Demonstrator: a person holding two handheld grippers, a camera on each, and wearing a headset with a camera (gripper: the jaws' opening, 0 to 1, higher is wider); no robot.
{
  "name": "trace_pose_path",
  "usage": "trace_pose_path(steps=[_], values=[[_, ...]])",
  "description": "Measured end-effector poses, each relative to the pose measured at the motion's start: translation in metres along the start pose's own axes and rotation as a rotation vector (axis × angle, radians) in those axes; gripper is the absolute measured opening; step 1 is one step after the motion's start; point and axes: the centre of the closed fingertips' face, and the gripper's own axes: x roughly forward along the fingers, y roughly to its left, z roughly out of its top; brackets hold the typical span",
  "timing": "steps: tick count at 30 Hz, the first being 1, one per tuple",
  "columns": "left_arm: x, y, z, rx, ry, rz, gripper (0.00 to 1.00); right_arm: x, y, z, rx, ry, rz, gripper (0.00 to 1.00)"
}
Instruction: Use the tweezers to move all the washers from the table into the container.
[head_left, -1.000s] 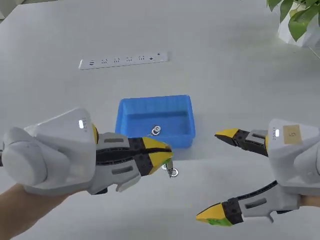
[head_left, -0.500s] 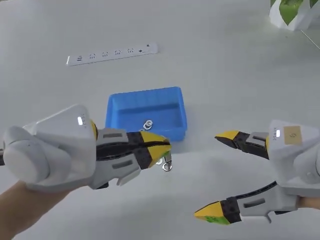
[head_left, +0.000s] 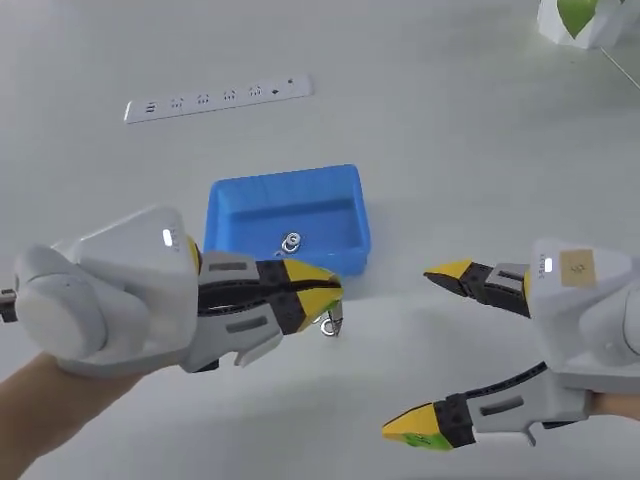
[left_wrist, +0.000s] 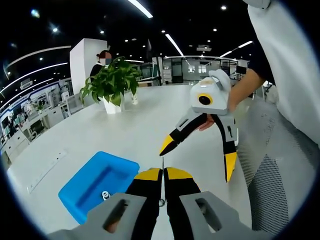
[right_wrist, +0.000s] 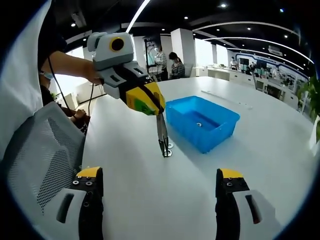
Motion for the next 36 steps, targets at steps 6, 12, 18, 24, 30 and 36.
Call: trace_pose_path(steps=[6,12,18,24,30,36], values=[[-0.006,0.001,-0.003,-0.02,0.017,-0.001,0.05,0.002,0.002,0.001,0.001,0.001,0.008,0.93],[-0.006,0.002,-0.003,-0.041,0.043,-0.012,0.05,0.006,0.008,0.004,-0.003,-0.002,0.025,0.93],[-0.003,0.0,-0.003,-0.044,0.058,-0.035,0.05,0.02,0.008,0.013,-0.037,0.001,0.057,0.9],[-0.003,0.0,-0.004,-0.049,0.071,-0.044,0.05,0.035,0.008,0.028,-0.067,-0.016,0.096,0.78],[-0.005,0.001,-0.005,-0.053,0.085,-0.057,0.05,0.047,0.001,0.025,-0.122,0.048,0.145,0.52],[-0.006,0.0,-0.006,-0.048,0.096,-0.065,0.05,0.054,0.002,0.033,-0.173,0.06,0.21,0.32]])
